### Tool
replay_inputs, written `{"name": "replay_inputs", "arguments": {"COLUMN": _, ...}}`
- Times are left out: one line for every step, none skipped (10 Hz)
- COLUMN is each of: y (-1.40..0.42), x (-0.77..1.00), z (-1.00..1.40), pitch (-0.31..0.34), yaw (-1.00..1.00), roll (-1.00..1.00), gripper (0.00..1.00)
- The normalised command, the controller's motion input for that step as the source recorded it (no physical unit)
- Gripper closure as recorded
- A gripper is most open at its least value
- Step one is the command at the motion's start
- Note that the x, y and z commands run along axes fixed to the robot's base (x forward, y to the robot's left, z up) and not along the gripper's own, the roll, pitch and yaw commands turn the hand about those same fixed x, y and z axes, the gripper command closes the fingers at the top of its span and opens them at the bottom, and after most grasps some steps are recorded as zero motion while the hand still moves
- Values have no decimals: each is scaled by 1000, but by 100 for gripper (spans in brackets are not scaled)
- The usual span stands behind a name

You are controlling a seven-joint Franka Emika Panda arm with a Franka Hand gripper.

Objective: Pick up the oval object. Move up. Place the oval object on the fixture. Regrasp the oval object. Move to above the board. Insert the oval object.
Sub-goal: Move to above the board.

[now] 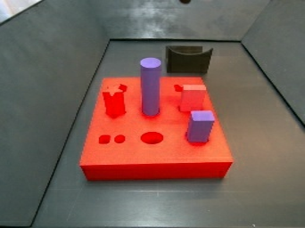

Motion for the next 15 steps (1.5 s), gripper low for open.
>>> {"name": "replay_inputs", "arguments": {"y": -5, "x": 15, "z": 205, "pitch": 47, "yaw": 116, "roll": -52, "gripper": 100}}
{"name": "replay_inputs", "arguments": {"y": -1000, "x": -482, "z": 360, "pitch": 17, "yaw": 1000, "roll": -514, "gripper": 100}}
{"name": "replay_inputs", "arguments": {"y": -1000, "x": -475, "z": 363, "pitch": 7, "yaw": 1000, "roll": -507, "gripper": 100}}
{"name": "replay_inputs", "arguments": {"y": -1000, "x": -472, "z": 368, "pitch": -10, "yaw": 1000, "roll": -500, "gripper": 100}}
{"name": "replay_inputs", "arguments": {"y": -1000, "x": -463, "z": 354, "pitch": -53, "yaw": 1000, "roll": -484, "gripper": 100}}
{"name": "replay_inputs", "arguments": {"y": -1000, "x": -461, "z": 364, "pitch": -70, "yaw": 1000, "roll": -475, "gripper": 100}}
{"name": "replay_inputs", "arguments": {"y": -1000, "x": -460, "z": 371, "pitch": -107, "yaw": 1000, "roll": -459, "gripper": 100}}
{"name": "replay_inputs", "arguments": {"y": -1000, "x": -454, "z": 369, "pitch": -130, "yaw": 1000, "roll": -448, "gripper": 100}}
{"name": "replay_inputs", "arguments": {"y": -1000, "x": -450, "z": 387, "pitch": -164, "yaw": 1000, "roll": -426, "gripper": 100}}
{"name": "replay_inputs", "arguments": {"y": -1000, "x": -444, "z": 386, "pitch": -180, "yaw": 1000, "roll": -417, "gripper": 100}}
{"name": "replay_inputs", "arguments": {"y": -864, "x": -378, "z": 347, "pitch": -211, "yaw": 1000, "roll": -392, "gripper": 100}}
{"name": "replay_inputs", "arguments": {"y": -611, "x": -255, "z": 250, "pitch": -233, "yaw": 1000, "roll": -375, "gripper": 100}}
{"name": "replay_inputs", "arguments": {"y": -304, "x": -122, "z": 120, "pitch": -265, "yaw": 1000, "roll": -352, "gripper": 100}}
{"name": "replay_inputs", "arguments": {"y": -205, "x": -84, "z": 73, "pitch": -281, "yaw": 1000, "roll": -342, "gripper": 100}}
{"name": "replay_inputs", "arguments": {"y": -85, "x": -68, "z": 36, "pitch": -321, "yaw": 1000, "roll": -320, "gripper": 100}}
